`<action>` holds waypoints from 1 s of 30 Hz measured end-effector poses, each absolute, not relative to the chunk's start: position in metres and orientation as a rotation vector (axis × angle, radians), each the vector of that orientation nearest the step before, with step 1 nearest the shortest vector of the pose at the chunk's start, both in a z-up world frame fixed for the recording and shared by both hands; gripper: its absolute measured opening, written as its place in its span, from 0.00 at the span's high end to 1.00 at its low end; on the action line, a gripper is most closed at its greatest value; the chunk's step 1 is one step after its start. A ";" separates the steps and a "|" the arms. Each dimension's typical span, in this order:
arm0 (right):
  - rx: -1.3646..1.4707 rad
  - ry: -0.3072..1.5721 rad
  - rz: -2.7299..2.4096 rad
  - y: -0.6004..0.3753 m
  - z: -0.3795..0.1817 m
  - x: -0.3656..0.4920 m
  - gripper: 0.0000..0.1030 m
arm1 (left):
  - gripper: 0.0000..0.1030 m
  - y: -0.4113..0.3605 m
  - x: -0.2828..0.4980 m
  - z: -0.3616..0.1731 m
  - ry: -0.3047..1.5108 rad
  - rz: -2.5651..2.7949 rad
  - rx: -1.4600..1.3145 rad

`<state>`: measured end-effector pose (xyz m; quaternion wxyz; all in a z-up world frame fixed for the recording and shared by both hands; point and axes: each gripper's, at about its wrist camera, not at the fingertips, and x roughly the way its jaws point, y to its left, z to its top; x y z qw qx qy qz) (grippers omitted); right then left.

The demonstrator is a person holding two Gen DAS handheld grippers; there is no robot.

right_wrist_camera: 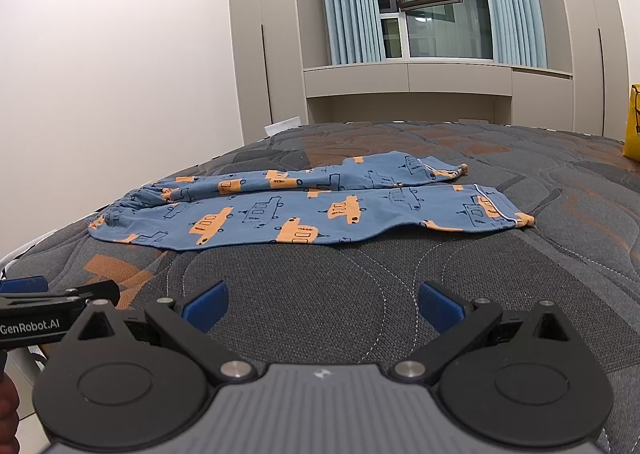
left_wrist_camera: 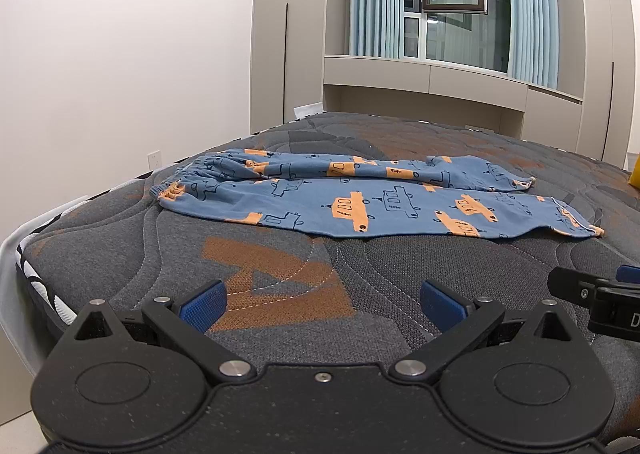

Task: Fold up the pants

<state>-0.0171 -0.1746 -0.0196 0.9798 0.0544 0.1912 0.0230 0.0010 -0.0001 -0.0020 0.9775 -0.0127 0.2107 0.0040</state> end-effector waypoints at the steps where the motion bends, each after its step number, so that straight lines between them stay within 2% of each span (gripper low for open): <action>1: 0.110 0.385 0.046 -0.175 -0.020 -0.017 0.00 | 0.00 0.000 0.001 -0.002 0.425 0.008 -0.026; 30: 0.107 0.385 0.081 -0.180 -0.020 -0.007 0.00 | 0.01 -0.003 0.019 -0.004 0.456 -0.006 0.018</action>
